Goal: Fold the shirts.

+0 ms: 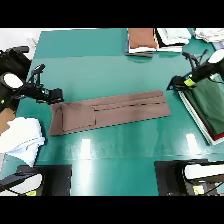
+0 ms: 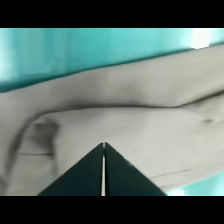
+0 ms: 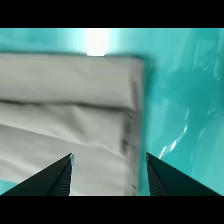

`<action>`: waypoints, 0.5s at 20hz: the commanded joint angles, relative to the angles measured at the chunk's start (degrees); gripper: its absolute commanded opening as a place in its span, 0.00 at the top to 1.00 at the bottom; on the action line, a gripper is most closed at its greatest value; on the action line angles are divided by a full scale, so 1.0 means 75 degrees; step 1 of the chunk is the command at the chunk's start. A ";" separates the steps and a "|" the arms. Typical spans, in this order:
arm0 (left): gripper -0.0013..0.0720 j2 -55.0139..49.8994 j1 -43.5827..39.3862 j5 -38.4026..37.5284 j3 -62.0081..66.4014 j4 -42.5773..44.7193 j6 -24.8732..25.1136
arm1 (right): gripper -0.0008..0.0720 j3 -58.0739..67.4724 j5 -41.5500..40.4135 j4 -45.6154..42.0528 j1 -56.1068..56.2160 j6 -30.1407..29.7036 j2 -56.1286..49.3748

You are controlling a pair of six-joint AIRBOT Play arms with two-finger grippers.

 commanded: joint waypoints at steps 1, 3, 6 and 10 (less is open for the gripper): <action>0.95 -0.0012 -0.0437 0.0224 -0.0009 -0.0621 0.0204 | 0.25 -0.0822 0.0070 0.0152 -0.0880 -0.0379 -0.0029; 0.95 -0.0052 -0.1107 0.0545 -0.0041 -0.0627 0.0166 | 0.25 -0.1472 -0.0248 0.0560 -0.1239 -0.0670 -0.0079; 0.95 -0.0289 -0.2075 0.1218 -0.0038 -0.0627 -0.0286 | 0.25 -0.2066 -0.0347 0.1702 -0.1440 -0.1105 -0.0434; 0.95 -0.1003 -0.3179 0.1958 0.0055 -0.0918 -0.0723 | 0.26 -0.2177 -0.0527 0.2693 -0.0912 -0.1367 -0.1011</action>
